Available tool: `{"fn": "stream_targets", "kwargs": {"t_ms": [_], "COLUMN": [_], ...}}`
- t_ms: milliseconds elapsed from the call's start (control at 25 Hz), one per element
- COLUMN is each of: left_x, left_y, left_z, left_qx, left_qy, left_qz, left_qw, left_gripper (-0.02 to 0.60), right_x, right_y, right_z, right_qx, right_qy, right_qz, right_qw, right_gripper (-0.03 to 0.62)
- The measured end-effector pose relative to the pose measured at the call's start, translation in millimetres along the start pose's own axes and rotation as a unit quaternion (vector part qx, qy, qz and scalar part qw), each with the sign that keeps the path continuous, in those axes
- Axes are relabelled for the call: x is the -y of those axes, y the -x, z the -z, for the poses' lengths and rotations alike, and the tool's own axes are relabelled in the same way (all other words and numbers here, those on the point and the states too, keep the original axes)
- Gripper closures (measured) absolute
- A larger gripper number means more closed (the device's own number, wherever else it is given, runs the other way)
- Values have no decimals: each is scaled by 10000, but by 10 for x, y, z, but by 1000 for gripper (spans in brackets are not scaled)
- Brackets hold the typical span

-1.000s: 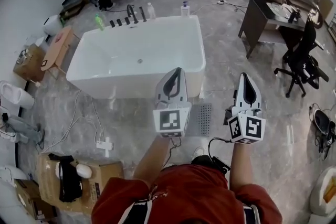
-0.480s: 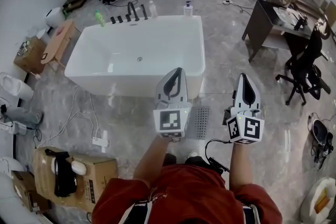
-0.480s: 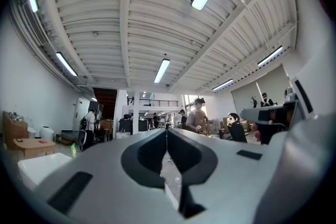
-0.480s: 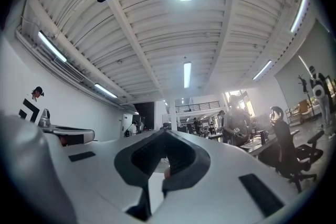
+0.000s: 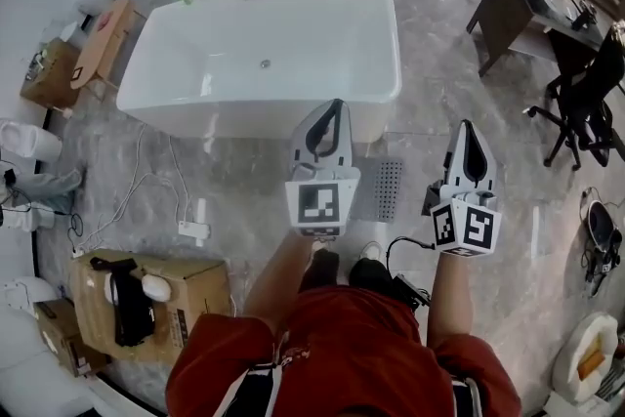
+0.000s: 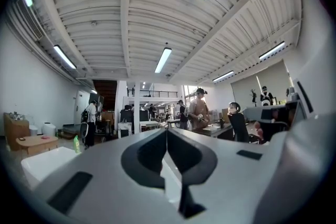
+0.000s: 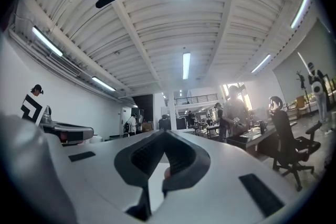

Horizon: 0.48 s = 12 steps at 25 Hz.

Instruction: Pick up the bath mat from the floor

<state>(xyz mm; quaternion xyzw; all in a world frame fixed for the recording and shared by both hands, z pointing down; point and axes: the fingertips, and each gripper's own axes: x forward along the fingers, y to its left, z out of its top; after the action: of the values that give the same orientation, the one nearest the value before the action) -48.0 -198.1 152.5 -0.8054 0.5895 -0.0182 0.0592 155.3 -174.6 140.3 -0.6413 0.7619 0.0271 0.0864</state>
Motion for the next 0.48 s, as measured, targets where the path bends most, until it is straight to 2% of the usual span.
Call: {"fn": "stream_targets", "kwargs": {"t_ms": [320, 480], "left_x": [-185, -205], "left_y": [-120, -127], "left_z": [752, 1227], "left_qx": [-509, -790], "left_qy": [-220, 17], "left_qz": [-9, -68], "left_qw": [9985, 9969], "left_gripper": [566, 565], "right_x": [74, 153], "right_y": [-78, -63], "right_z": [715, 1223], "right_qx": [-590, -982], "right_qy": [100, 86], "right_qz": [167, 260], "right_qw": [9981, 9948], "right_gripper": [583, 583]}}
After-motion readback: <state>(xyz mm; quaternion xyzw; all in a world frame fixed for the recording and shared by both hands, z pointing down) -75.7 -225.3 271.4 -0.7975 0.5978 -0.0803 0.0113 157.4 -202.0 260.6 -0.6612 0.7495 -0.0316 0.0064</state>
